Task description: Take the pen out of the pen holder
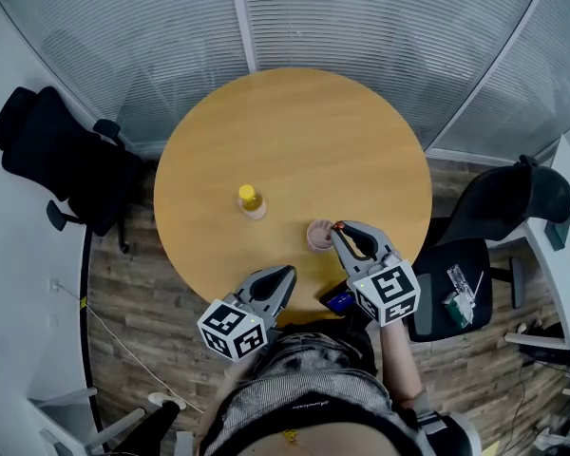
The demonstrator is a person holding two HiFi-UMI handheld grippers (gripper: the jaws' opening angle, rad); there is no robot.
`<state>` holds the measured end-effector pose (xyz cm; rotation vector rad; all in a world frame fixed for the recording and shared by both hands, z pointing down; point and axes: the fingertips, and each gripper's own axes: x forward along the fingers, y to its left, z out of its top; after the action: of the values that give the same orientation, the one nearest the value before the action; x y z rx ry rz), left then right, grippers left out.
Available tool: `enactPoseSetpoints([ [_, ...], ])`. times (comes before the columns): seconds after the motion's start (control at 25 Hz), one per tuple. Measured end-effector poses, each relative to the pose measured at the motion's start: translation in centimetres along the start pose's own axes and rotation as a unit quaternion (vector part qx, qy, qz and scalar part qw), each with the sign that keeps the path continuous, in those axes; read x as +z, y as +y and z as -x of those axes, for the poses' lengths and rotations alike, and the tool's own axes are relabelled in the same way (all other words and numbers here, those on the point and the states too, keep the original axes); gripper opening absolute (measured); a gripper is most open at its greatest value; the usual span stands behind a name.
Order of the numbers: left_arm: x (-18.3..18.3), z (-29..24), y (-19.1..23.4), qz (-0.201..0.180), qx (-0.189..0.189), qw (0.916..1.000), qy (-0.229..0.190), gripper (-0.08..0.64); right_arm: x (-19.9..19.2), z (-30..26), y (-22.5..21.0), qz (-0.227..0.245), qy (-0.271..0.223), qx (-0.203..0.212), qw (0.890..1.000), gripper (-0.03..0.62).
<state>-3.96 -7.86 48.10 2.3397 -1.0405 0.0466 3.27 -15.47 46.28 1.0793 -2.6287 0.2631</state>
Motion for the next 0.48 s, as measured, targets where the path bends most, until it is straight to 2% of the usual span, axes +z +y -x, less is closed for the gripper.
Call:
enactPoseSetpoints([
  [0.48,0.02,0.16,0.35,0.000,0.002,1.0000,0.001,0.003,-0.23,-0.34,0.06,0.005,0.006,0.000,1.000,0.057],
])
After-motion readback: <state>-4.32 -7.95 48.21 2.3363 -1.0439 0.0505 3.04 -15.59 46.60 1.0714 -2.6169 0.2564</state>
